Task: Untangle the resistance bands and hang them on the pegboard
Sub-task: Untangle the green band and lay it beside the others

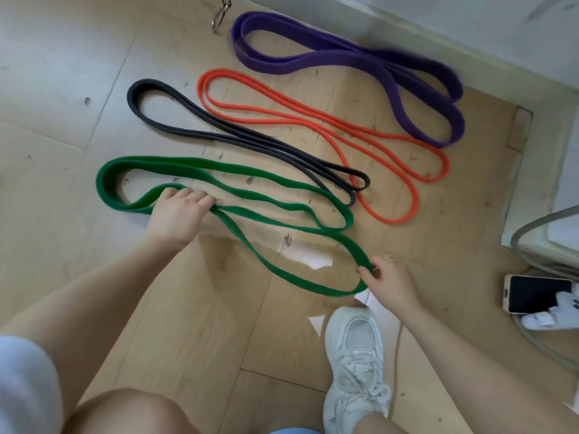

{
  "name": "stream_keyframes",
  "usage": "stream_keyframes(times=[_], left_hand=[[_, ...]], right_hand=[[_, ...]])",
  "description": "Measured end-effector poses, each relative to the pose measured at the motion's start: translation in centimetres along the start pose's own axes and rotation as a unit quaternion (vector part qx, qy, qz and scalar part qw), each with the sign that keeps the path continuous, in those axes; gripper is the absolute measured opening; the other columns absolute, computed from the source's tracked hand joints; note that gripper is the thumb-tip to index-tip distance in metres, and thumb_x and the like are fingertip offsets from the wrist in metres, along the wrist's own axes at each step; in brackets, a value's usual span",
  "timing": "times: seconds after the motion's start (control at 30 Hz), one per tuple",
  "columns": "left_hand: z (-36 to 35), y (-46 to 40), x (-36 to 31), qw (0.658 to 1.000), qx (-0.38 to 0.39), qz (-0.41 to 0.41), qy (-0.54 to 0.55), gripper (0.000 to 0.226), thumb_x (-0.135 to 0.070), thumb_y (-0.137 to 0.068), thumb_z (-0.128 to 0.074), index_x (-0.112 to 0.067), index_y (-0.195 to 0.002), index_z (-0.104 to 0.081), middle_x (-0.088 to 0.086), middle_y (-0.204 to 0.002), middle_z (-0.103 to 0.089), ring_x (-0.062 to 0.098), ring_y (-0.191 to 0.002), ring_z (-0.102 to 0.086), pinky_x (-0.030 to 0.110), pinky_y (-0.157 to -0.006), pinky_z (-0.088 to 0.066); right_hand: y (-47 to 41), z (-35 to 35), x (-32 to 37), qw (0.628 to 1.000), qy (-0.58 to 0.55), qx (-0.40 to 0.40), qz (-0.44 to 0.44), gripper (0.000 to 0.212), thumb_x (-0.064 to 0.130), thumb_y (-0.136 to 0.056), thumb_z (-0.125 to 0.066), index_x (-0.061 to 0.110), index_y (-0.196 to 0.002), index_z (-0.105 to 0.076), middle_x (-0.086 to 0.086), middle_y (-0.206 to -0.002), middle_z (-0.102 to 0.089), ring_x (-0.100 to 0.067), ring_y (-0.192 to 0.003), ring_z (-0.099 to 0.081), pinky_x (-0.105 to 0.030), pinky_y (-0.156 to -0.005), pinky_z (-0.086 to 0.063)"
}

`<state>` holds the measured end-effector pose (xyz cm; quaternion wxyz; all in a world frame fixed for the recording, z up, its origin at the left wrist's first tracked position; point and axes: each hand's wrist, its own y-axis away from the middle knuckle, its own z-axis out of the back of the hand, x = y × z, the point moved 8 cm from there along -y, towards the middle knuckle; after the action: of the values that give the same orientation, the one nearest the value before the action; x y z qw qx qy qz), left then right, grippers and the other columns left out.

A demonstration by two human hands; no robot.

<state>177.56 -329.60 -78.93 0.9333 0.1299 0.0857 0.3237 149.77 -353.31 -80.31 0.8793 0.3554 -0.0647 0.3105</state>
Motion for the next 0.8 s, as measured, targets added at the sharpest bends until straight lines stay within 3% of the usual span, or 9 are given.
stream_keyframes(times=[0.13, 0.23, 0.37, 0.43, 0.47, 0.53, 0.6, 0.7, 0.8], left_hand=[[-2.9, 3.1, 0.6, 0.991, 0.12, 0.013, -0.057, 0.035, -0.012, -0.09, -0.047, -0.019, -0.124, -0.05, 0.001, -0.127, -0.054, 0.026, -0.119, -0.043, 0.036, -0.094, -0.031], [-2.9, 2.2, 1.2, 0.988, 0.117, 0.063, -0.081, 0.027, -0.016, -0.092, -0.045, -0.021, -0.118, -0.047, -0.002, -0.122, -0.054, 0.023, -0.112, -0.037, 0.032, -0.086, -0.028], [-2.1, 1.1, 1.7, 0.988, 0.091, 0.093, -0.088, 0.023, -0.008, -0.088, -0.047, -0.013, -0.111, -0.05, 0.007, -0.113, -0.054, 0.028, -0.111, -0.04, 0.036, -0.089, -0.029], [-2.1, 1.0, 1.8, 0.989, 0.083, 0.098, -0.078, 0.024, -0.009, -0.088, -0.046, -0.012, -0.111, -0.051, 0.01, -0.115, -0.054, 0.03, -0.112, -0.041, 0.037, -0.091, -0.03], [-2.0, 0.9, 1.9, 0.989, 0.081, 0.104, -0.07, 0.024, -0.009, -0.089, -0.046, -0.012, -0.113, -0.05, 0.01, -0.118, -0.053, 0.03, -0.113, -0.042, 0.037, -0.091, -0.031], [-1.7, 0.5, 2.2, 0.988, 0.074, 0.128, -0.049, 0.027, -0.008, -0.089, -0.045, -0.012, -0.115, -0.048, 0.011, -0.123, -0.051, 0.031, -0.115, -0.041, 0.037, -0.089, -0.033], [-1.0, 0.0, 2.6, 0.987, 0.049, 0.151, -0.019, 0.025, -0.007, -0.09, -0.047, -0.01, -0.115, -0.049, 0.014, -0.123, -0.051, 0.034, -0.115, -0.041, 0.04, -0.087, -0.035], [-1.0, -0.3, 2.2, 0.989, 0.042, 0.144, 0.007, 0.023, -0.011, -0.091, -0.05, -0.011, -0.114, -0.052, 0.013, -0.12, -0.054, 0.034, -0.113, -0.044, 0.042, -0.089, -0.036], [-1.7, -0.5, 0.8, 0.992, 0.061, 0.106, 0.019, 0.033, -0.007, -0.09, -0.045, -0.011, -0.123, -0.047, 0.011, -0.126, -0.051, 0.031, -0.117, -0.044, 0.039, -0.093, -0.035]], right_hand=[[0.4, -2.0, 1.0, 0.984, 0.163, 0.065, -0.019, 0.025, 0.033, -0.095, -0.045, 0.01, -0.089, -0.053, -0.008, -0.085, -0.062, -0.027, -0.074, -0.056, -0.032, -0.059, -0.039], [-1.2, -1.3, 3.2, 0.976, 0.21, 0.03, -0.044, 0.033, 0.038, -0.093, -0.05, 0.008, -0.107, -0.047, -0.01, -0.105, -0.061, -0.029, -0.095, -0.058, -0.034, -0.066, -0.041], [-2.3, -0.4, 9.3, 0.923, 0.31, -0.127, 0.187, 0.072, 0.037, -0.061, -0.084, 0.005, -0.117, -0.053, -0.015, -0.116, -0.058, -0.033, -0.106, -0.058, -0.041, -0.086, -0.048], [-3.1, -2.0, 10.1, 0.917, 0.331, -0.042, 0.22, 0.088, 0.037, -0.073, -0.075, 0.006, -0.142, -0.03, -0.014, -0.14, -0.044, -0.03, -0.13, -0.042, -0.043, -0.112, -0.024], [-3.6, -2.8, 10.0, 0.912, 0.349, -0.002, 0.213, 0.084, 0.029, -0.082, -0.067, 0.008, -0.147, -0.017, -0.011, -0.143, -0.04, -0.026, -0.133, -0.037, -0.041, -0.117, -0.01], [-4.3, -3.0, 9.7, 0.891, 0.403, 0.007, 0.21, 0.069, 0.004, -0.082, -0.057, 0.008, -0.142, -0.025, -0.008, -0.131, -0.05, -0.024, -0.122, -0.047, -0.038, -0.117, -0.006], [-4.1, -1.9, 10.0, 0.873, 0.42, -0.043, 0.245, 0.052, -0.007, -0.065, -0.065, 0.005, -0.115, -0.054, -0.01, -0.099, -0.063, -0.027, -0.092, -0.062, -0.039, -0.11, -0.027], [-3.1, 0.0, 7.5, 0.87, 0.415, -0.125, 0.237, 0.031, -0.001, -0.051, -0.081, 0.009, -0.073, -0.062, -0.005, -0.061, -0.057, -0.025, -0.053, -0.056, -0.035, -0.079, -0.043], [-2.8, 0.0, 5.2, 0.895, 0.417, -0.048, 0.149, 0.02, 0.022, -0.072, -0.077, 0.01, -0.078, -0.063, -0.007, -0.075, -0.063, -0.024, -0.067, -0.063, -0.034, -0.081, -0.049]])
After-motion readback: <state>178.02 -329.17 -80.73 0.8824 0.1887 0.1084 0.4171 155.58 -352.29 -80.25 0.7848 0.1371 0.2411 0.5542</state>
